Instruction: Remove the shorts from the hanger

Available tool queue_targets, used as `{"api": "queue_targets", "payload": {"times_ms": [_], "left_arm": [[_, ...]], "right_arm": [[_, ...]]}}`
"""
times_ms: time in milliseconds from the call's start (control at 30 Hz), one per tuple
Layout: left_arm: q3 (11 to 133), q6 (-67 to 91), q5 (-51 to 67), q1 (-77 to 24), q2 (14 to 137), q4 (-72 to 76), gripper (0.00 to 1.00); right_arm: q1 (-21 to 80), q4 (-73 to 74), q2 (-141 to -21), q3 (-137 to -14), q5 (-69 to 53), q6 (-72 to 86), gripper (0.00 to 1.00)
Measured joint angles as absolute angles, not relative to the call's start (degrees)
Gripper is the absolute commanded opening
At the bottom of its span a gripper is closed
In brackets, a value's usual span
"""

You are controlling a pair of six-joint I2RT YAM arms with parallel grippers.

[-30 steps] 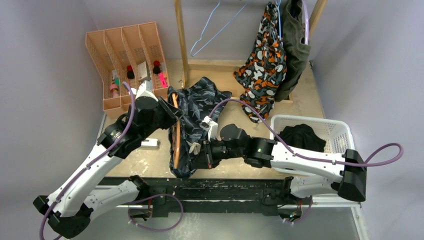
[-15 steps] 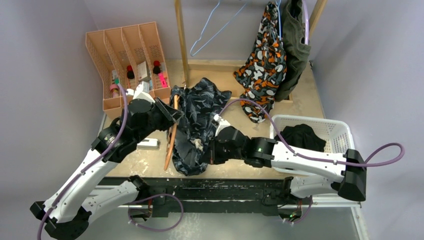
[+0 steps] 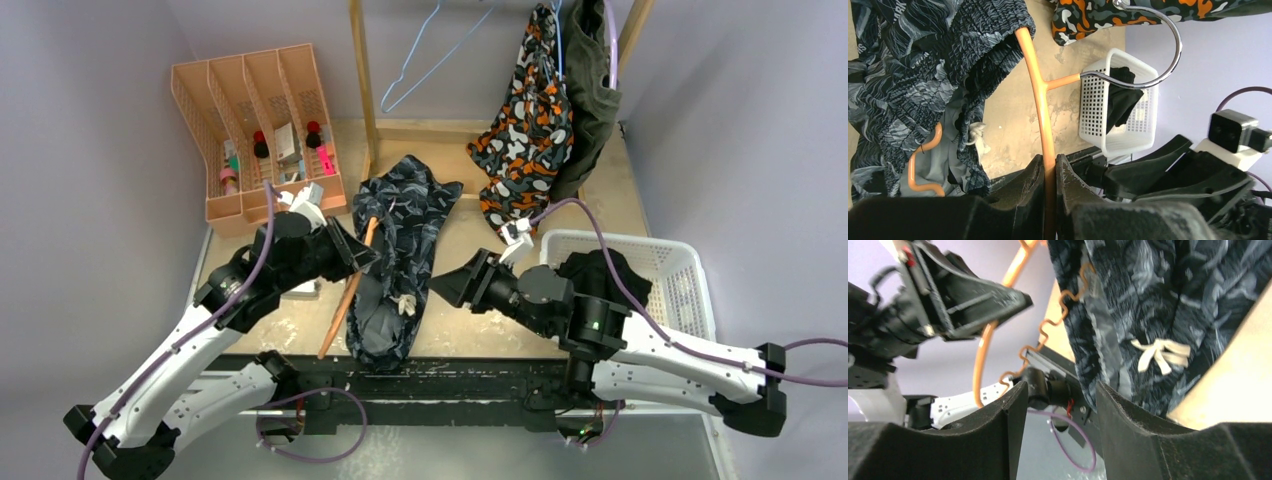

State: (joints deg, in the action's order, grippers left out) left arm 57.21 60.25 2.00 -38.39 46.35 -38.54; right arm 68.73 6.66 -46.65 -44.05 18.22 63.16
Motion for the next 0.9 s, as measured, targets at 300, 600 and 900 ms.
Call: {"api": "queue_targets", "payload": {"times_ms": [300,600,900], "left_arm": [[57.2,58.7,3.3,-38.4,46.7,-39.0,0.00],[57.2,58.8,2.8,-38.4,46.0,-39.7,0.00],[56.3,60.6,2.5,-38.4,45.3,-38.9,0.00]], "right_arm": [[68.7,3.8,-59.3,-52.3,24.6,53.7,0.64],[60.1,-15.2,-65.9,-44.4,20.5,45.4,0.68],[58.8,-23.6,-77.6,-50.8,13.3,32.2,0.68]]}}
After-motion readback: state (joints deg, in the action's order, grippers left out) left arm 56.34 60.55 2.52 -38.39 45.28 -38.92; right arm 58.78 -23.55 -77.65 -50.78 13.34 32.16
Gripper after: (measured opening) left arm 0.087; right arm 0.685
